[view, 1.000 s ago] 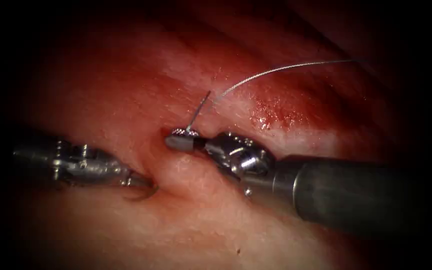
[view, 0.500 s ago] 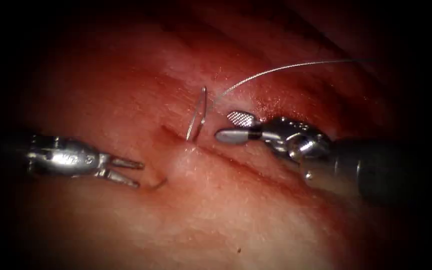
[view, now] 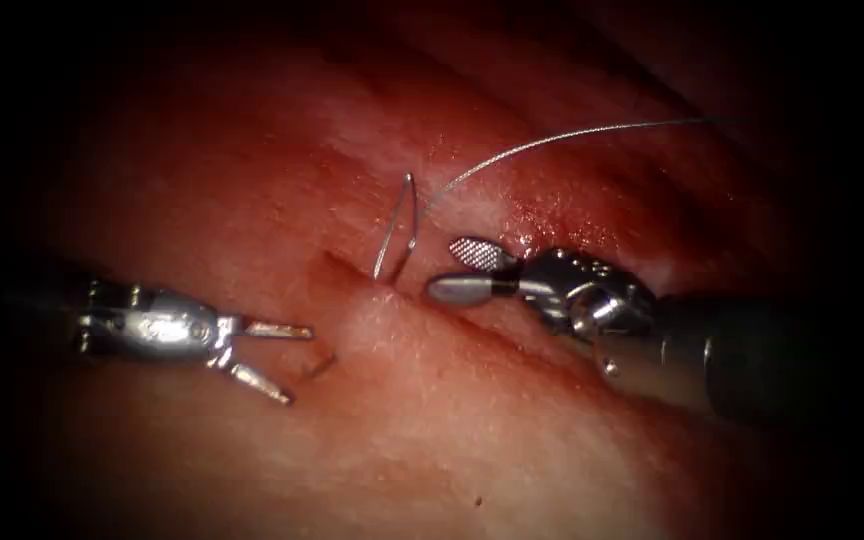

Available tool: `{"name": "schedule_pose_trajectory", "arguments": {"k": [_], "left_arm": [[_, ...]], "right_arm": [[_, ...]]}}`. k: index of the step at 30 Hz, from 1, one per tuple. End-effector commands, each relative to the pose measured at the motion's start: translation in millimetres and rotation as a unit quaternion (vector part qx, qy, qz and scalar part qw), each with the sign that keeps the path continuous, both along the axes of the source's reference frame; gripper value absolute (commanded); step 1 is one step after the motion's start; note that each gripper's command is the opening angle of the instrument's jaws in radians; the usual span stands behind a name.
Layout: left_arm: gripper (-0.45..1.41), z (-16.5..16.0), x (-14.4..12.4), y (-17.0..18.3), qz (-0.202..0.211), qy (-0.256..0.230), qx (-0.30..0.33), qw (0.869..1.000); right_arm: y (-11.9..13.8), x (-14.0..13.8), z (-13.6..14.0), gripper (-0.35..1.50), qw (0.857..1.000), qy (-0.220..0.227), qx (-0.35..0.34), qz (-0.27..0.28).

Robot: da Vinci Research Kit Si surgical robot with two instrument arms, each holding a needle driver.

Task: Wound Closure

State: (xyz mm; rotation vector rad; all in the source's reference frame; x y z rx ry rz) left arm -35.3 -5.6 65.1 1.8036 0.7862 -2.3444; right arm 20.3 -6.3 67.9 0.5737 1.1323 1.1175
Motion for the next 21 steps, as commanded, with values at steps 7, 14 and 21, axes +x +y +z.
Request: {"name": "schedule_pose_trajectory", "arguments": {"k": [7, 14, 21], "left_arm": [[0.46, 0.3, -2.6, -0.6, -0.005, -0.019, 0.003, 1.000], [0.05, 1.0, -3.2, 0.0, -0.018, -0.017, 0.002, 1.000], [-0.45, 1.3, -3.4, 0.2, -0.020, -0.015, 0.000, 1.000]], "right_arm": [[-0.8, 1.0, 1.3, 0.93, 1.000, -0.001, -0.003, 0.000], [-0.8, 1.0, 1.3, 0.91, 1.000, -0.001, -0.003, 0.000], [-0.9, 1.1, 1.3, 0.86, 1.000, -0.001, -0.003, 0.000]]}}
